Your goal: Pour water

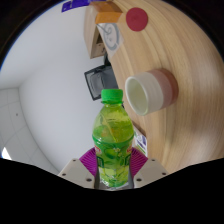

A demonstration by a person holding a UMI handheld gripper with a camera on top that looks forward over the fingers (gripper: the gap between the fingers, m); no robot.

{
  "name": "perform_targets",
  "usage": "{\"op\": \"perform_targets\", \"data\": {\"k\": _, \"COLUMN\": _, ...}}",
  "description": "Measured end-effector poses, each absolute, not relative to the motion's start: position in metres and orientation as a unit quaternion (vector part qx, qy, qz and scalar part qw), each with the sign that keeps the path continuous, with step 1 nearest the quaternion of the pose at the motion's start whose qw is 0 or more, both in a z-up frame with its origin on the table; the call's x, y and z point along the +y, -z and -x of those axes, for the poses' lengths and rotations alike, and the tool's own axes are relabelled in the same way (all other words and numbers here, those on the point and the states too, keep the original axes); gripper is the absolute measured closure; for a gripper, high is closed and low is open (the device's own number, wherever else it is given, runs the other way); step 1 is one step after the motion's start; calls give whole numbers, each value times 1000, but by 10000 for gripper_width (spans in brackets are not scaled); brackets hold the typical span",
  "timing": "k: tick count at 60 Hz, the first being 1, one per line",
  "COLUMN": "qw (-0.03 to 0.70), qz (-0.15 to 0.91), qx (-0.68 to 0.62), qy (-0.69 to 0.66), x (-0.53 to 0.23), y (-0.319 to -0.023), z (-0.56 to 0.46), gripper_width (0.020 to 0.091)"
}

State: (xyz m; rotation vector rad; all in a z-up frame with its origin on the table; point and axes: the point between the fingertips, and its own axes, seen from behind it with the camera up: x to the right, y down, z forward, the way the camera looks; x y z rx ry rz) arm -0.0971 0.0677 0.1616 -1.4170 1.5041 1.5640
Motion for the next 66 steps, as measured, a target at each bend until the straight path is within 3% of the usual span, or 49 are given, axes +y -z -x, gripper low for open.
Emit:
{"op": "perform_targets", "data": {"k": 12, "qw": 495, "qz": 676, "qx": 338, "qy": -429, "x": 64, "y": -234, "z": 39, "gripper_width": 713}}
{"op": "perform_targets", "data": {"k": 14, "qw": 537, "qz": 683, "qx": 307, "qy": -387, "x": 56, "y": -256, "z": 18, "gripper_width": 712}}
{"op": "perform_targets", "data": {"k": 23, "qw": 650, "qz": 739, "qx": 139, "qy": -110, "x": 55, "y": -264, "z": -82, "gripper_width": 702}}
{"op": "perform_targets", "data": {"k": 26, "qw": 645, "qz": 756, "qx": 102, "qy": -39, "x": 58, "y": -265, "z": -104, "gripper_width": 690}}
{"op": "perform_targets", "data": {"k": 35, "qw": 635, "qz": 769, "qx": 67, "qy": 42, "x": 72, "y": -223, "z": -174, "gripper_width": 692}}
{"op": "perform_targets", "data": {"k": 57, "qw": 570, "qz": 817, "qx": 60, "qy": 53, "x": 96, "y": -58, "z": -225, "gripper_width": 686}}
{"op": "perform_targets", "data": {"k": 66, "qw": 595, "qz": 799, "qx": 70, "qy": 42, "x": 94, "y": -63, "z": -224, "gripper_width": 668}}
